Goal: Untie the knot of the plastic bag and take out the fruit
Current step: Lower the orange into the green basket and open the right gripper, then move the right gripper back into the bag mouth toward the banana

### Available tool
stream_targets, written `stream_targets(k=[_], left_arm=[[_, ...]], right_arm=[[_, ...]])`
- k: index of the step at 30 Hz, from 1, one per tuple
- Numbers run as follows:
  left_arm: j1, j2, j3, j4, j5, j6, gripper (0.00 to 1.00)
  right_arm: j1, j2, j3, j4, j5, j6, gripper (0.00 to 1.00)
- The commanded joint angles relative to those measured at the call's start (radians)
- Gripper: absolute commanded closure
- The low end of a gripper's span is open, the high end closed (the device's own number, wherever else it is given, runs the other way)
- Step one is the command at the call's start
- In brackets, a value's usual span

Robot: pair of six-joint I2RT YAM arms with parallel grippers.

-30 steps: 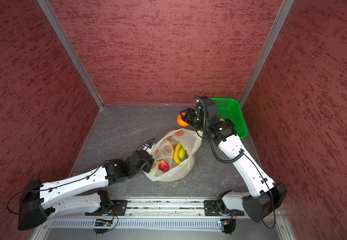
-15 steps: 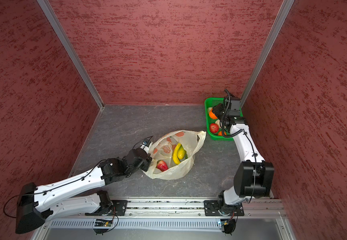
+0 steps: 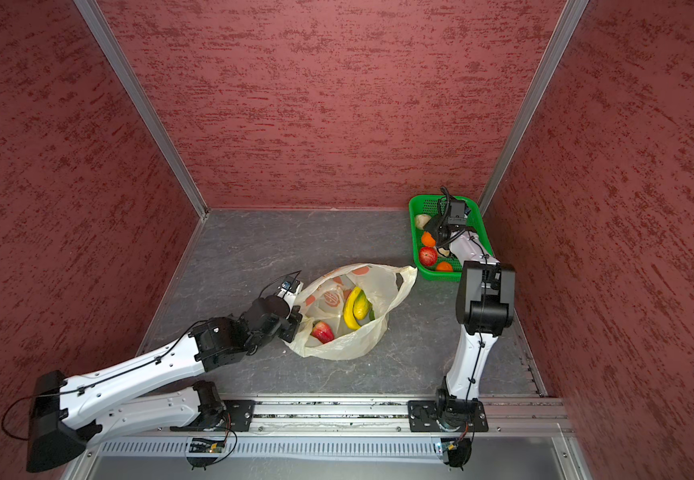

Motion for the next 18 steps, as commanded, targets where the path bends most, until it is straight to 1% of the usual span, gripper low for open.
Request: stream_targets(k=[1, 3, 7, 12, 18], left_arm=[[-0.008, -0.018, -0.01, 0.016, -0.002, 0.006, 1.0], [-0.006, -0.02, -0.01, 0.015, -0.006, 0.005, 1.0], [-0.007, -0.025, -0.009, 0.011, -0.01, 0.01, 1.0], [-0.009, -0.026, -0.009, 0.014, -0.009, 0.011, 1.0], [-0.012, -0.025, 0.003, 0.022, -0.015, 0.012, 1.0]], right_arm=[[-0.006, -0.021, 0.031, -0.009, 0.067, -0.027, 0.19], [-0.006, -0.04, 0.015, -0.008, 0.073, -0.03, 0.15], [-0.006, -0.085, -0.012, -0.008, 0.047, -0.04, 0.14], [-0.002, -0.173, -0.032, -0.042, -0.053, -0.064, 0.14], [0.055, -0.361, -0.049, -0.181, -0.154, -0.139, 0.14]])
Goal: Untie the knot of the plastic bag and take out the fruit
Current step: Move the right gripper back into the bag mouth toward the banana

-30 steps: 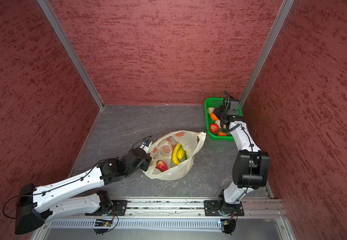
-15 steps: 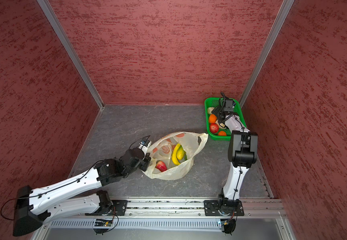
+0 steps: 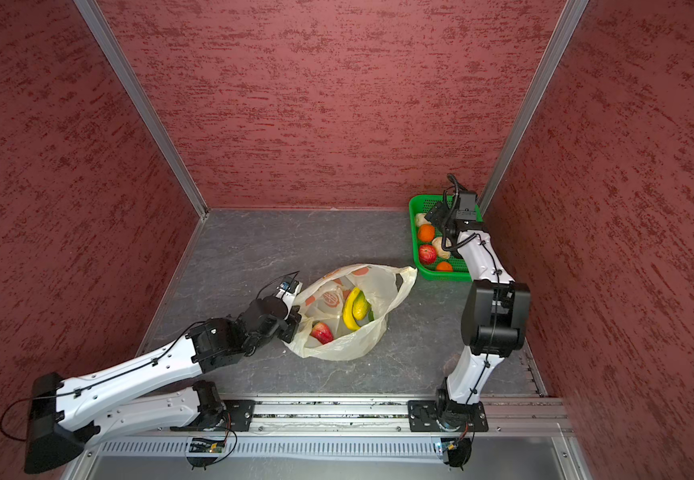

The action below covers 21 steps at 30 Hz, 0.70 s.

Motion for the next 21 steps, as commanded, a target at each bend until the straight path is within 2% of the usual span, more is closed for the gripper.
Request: stream_targets(k=[1, 6, 12, 21], left_arm=[[-0.007, -0.009, 0.007, 0.021, -0.014, 0.008, 1.0], [-0.01, -0.002, 0.017, 0.021, -0.017, 0.006, 1.0], [-0.006, 0.007, 0.032, 0.018, -0.029, 0.002, 1.0], [-0.001, 0.02, 0.045, 0.033, -0.03, 0.003, 1.0]], right_arm=[[0.05, -0.137, -0.015, -0.112, -0.094, -0.066, 0.14], [0.184, -0.311, 0.003, -0.291, -0.149, -0.114, 0.14], [0.378, -0.437, 0.028, -0.444, -0.17, -0.117, 0.14], [0.747, -0.471, -0.064, -0.47, -0.103, -0.071, 0.14]])
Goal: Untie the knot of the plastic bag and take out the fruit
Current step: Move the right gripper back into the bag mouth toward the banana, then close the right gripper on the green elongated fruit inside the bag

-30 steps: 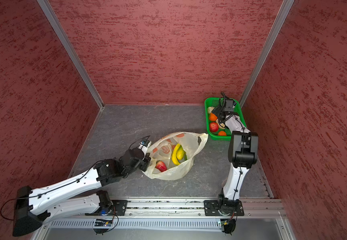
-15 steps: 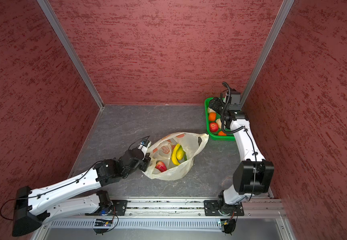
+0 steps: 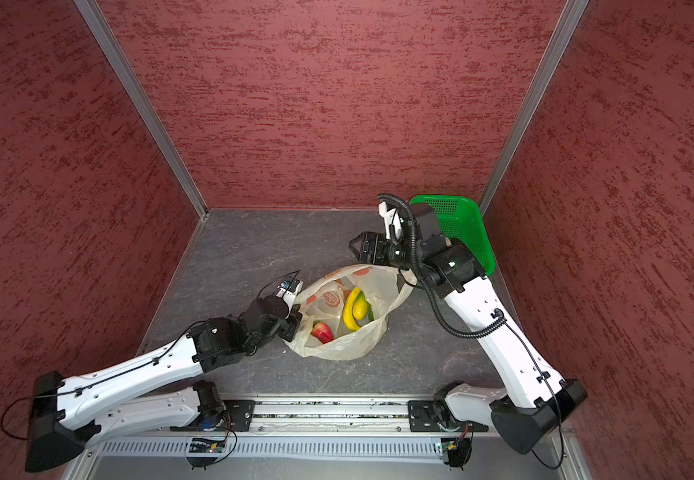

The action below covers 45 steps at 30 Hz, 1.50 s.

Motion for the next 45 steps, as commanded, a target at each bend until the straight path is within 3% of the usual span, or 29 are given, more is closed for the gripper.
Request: stream_targets(k=[1, 8, 17, 22, 27, 35, 45], left_arm=[[0.003, 0.008, 0.033, 0.027, -0.014, 0.002, 1.0], [0.007, 0.003, 0.036, 0.028, -0.023, -0.006, 1.0], [0.007, -0.013, 0.044, 0.029, -0.031, -0.019, 1.0], [-0.01, -0.031, 0.035, 0.05, -0.024, -0.018, 1.0], [-0.046, -0.068, 0.013, 0.057, -0.012, -0.008, 1.0], [-0.142, -0.085, -0.054, 0.026, 0.041, -0.031, 1.0], [-0.26, 0.042, -0.086, 0.026, -0.021, -0.111, 1.0]], right_arm=[[0.108, 0.013, -0.058, -0.044, 0.047, 0.018, 0.14], [0.258, 0.051, -0.193, 0.016, 0.139, -0.012, 0.14], [0.338, 0.096, -0.409, 0.194, 0.184, -0.051, 0.16], [0.337, 0.182, -0.48, 0.271, 0.202, -0.025, 0.16], [0.319, 0.277, -0.491, 0.227, 0.363, 0.087, 0.09], [0.246, 0.25, -0.584, 0.203, 0.563, 0.267, 0.02], [0.12, 0.231, -0.657, 0.329, 0.536, 0.309, 0.02]])
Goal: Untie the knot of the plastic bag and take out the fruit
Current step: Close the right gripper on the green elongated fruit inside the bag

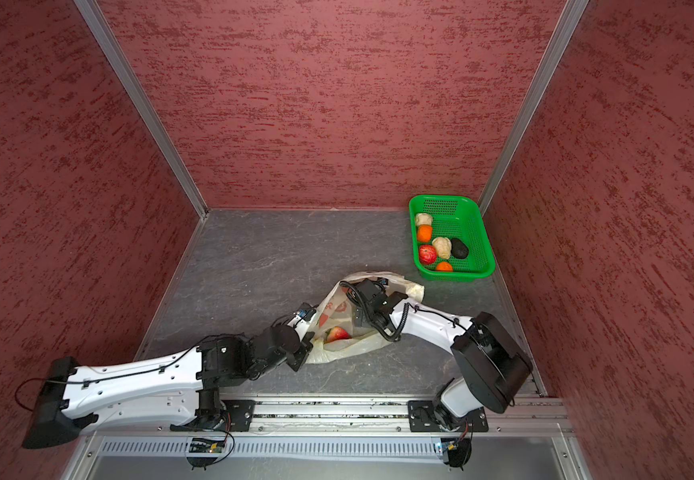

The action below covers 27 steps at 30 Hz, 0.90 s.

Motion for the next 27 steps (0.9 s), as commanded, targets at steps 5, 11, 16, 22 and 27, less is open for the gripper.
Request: stream_targets(k=[5, 11, 16, 22, 27], left_arm=[[-0.025, 0.061, 0.008, -0.002, -0.072, -0.059, 1.0], [-0.025, 0.068, 0.02, 0.008, -0.102, -0.053, 1.0], [-0.028, 0.071, 0.022, 0.01, -0.097, -0.055, 1.0], [-0.04, 0.077, 0.029, 0.013, -0.108, -0.059, 1.0], [-0.053, 0.108, 0.051, -0.009, -0.122, -0.077, 1.0]], right_arm=[[-0.008, -0.069, 0.012, 0.085, -0.115, 0.002, 0.02], [0.007, -0.174, 0.029, -0.023, -0.146, 0.037, 0.02], [-0.014, -0.151, 0.055, -0.014, -0.115, 0.09, 0.02], [-0.025, -0.06, 0.083, 0.056, -0.004, 0.202, 0.03], [-0.061, 0.02, 0.079, 0.125, 0.041, 0.235, 0.09]])
